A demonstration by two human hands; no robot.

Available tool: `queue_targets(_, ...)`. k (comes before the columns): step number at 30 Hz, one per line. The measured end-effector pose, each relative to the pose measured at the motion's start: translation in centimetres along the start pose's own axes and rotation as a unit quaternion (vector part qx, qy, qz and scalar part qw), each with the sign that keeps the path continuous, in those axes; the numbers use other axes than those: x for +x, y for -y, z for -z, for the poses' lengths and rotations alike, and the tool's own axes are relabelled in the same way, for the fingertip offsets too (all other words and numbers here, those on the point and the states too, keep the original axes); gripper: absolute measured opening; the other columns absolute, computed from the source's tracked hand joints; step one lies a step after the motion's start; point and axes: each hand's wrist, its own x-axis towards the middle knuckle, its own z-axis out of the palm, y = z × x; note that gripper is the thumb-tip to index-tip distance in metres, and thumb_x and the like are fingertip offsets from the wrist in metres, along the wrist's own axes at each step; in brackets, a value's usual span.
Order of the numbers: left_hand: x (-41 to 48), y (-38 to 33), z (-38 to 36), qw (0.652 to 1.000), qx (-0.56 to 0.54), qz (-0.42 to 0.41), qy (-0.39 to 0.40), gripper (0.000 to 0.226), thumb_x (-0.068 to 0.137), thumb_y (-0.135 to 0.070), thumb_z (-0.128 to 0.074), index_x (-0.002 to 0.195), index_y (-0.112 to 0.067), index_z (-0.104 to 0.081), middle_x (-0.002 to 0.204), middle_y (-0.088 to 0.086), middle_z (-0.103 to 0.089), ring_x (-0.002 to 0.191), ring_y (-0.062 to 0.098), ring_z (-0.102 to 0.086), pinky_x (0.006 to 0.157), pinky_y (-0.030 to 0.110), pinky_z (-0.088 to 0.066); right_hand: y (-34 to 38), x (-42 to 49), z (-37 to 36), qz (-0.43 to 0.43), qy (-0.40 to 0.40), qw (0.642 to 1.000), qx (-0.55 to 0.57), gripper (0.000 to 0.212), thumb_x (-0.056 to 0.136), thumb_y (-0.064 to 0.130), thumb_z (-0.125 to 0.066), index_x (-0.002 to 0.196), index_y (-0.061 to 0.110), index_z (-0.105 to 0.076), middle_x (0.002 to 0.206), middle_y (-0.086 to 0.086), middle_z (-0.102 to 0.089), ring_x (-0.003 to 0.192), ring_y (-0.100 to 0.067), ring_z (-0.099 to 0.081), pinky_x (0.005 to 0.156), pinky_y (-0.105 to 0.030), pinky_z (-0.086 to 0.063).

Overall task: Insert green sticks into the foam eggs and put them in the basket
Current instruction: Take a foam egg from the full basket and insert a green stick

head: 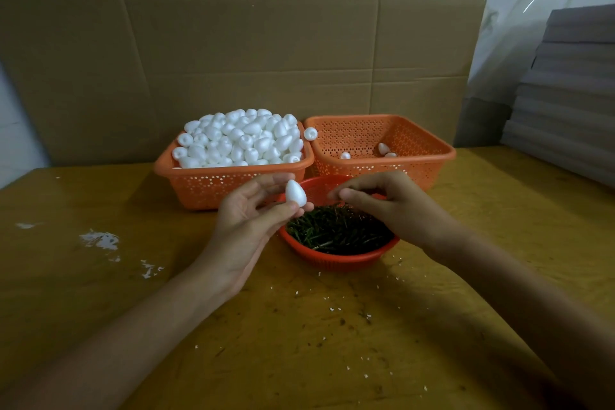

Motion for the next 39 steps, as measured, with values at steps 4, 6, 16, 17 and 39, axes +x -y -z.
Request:
queue_targets(4, 0.0, 0.0, 0.0, 1.000, -0.002, -0.001, 0.001, 0.044, 0.083, -0.006, -0.077, 0.125, -0.007, -0.067, 0.119, 0.020, -0.074, 0.110, 0.035, -0.075, 0.088, 0.024, -0.058, 0.1, -0.1, 0.1, -0.014, -0.043, 0.995, 0.084, 0.020, 0.100, 0.031, -0.062, 0.105, 0.029, -0.082, 0.102, 0.009, -0.077, 0.095, -0.008, -0.069, 0.085, -0.023, -0.056)
queue_targets(6, 0.0, 0.0, 0.0, 1.000, -0.005, 0.000, 0.001, 0.044, 0.083, -0.006, -0.077, 0.126, -0.006, -0.066, 0.119, 0.020, -0.074, 0.110, 0.035, -0.074, 0.088, 0.024, -0.059, 0.0, -0.1, 0.4, -0.022, -0.053, 0.990, 0.132, 0.024, 0.100, 0.033, -0.060, 0.106, 0.025, -0.082, 0.085, 0.010, -0.072, 0.079, -0.009, -0.064, 0.081, -0.027, -0.057)
queue_targets(16, -0.2, -0.2, -0.3, 1.000, 0.008, -0.006, 0.009, 0.043, 0.081, -0.005, -0.077, 0.124, -0.007, -0.067, 0.119, 0.020, -0.074, 0.110, 0.033, -0.075, 0.086, 0.024, -0.058, -0.1, -0.4, 1.1, -0.025, 0.023, 0.986, 0.162, 0.015, 0.097, 0.007, -0.068, 0.109, 0.006, -0.076, 0.103, -0.010, -0.080, 0.089, -0.018, -0.074, 0.079, -0.024, -0.061)
queue_targets(17, -0.2, -0.2, -0.3, 1.000, 0.008, -0.006, 0.009, 0.044, 0.081, -0.005, -0.077, 0.123, -0.007, -0.066, 0.119, 0.020, -0.074, 0.110, 0.034, -0.075, 0.086, 0.024, -0.058, 0.1, -0.4, 0.9, -0.024, 0.024, 0.986, 0.161, 0.014, 0.096, 0.007, -0.068, 0.109, 0.005, -0.074, 0.103, -0.010, -0.080, 0.089, -0.020, -0.075, 0.079, -0.025, -0.061)
queue_targets(39, -0.4, -0.4, -0.4, 1.000, -0.018, -0.003, -0.008, 0.039, 0.079, -0.006, -0.079, 0.114, -0.008, -0.062, 0.114, 0.020, -0.076, 0.103, 0.035, -0.077, 0.081, 0.025, -0.060, 0.5, -1.0, -2.2, 0.023, 0.017, 0.992, 0.121, 0.008, 0.100, 0.009, -0.065, 0.107, 0.006, -0.064, 0.099, -0.008, -0.080, 0.085, -0.028, -0.079, 0.069, -0.036, -0.066)
